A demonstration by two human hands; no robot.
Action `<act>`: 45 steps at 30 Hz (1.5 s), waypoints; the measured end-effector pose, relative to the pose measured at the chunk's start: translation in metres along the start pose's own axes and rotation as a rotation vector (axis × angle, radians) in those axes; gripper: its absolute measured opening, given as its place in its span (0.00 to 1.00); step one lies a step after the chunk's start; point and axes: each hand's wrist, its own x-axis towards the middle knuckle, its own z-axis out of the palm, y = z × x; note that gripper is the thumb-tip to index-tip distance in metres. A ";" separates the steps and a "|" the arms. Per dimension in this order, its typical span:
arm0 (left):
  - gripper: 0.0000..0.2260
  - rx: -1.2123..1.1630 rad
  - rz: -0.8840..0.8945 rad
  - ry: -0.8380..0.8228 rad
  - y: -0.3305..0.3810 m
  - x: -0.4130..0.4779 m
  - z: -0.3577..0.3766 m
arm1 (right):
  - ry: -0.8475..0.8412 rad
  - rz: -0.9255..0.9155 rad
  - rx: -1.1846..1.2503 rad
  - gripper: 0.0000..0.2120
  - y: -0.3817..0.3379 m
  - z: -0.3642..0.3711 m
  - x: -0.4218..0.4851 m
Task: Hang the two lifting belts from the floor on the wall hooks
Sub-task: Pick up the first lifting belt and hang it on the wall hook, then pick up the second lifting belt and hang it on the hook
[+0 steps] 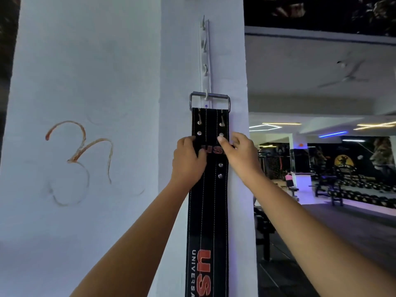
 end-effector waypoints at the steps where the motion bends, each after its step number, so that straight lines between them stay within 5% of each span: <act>1: 0.19 -0.019 0.019 -0.021 -0.002 -0.013 -0.003 | -0.008 -0.002 0.005 0.15 -0.002 -0.002 -0.012; 5: 0.20 -0.044 -0.037 -0.080 -0.003 -0.068 -0.024 | -0.064 0.056 -0.011 0.21 -0.001 -0.009 -0.062; 16: 0.17 0.031 -0.313 -0.083 0.008 -0.250 -0.095 | -0.430 0.160 -0.022 0.16 -0.002 -0.032 -0.226; 29: 0.12 0.303 -0.932 -0.088 0.006 -0.531 -0.209 | -1.145 0.253 -0.118 0.16 -0.022 -0.029 -0.491; 38: 0.12 0.334 -1.373 -0.112 -0.062 -0.690 -0.291 | -1.447 0.476 -0.112 0.15 -0.022 0.042 -0.672; 45: 0.10 0.166 -1.768 0.070 -0.141 -0.821 -0.315 | -1.597 0.720 -0.184 0.13 0.020 0.109 -0.811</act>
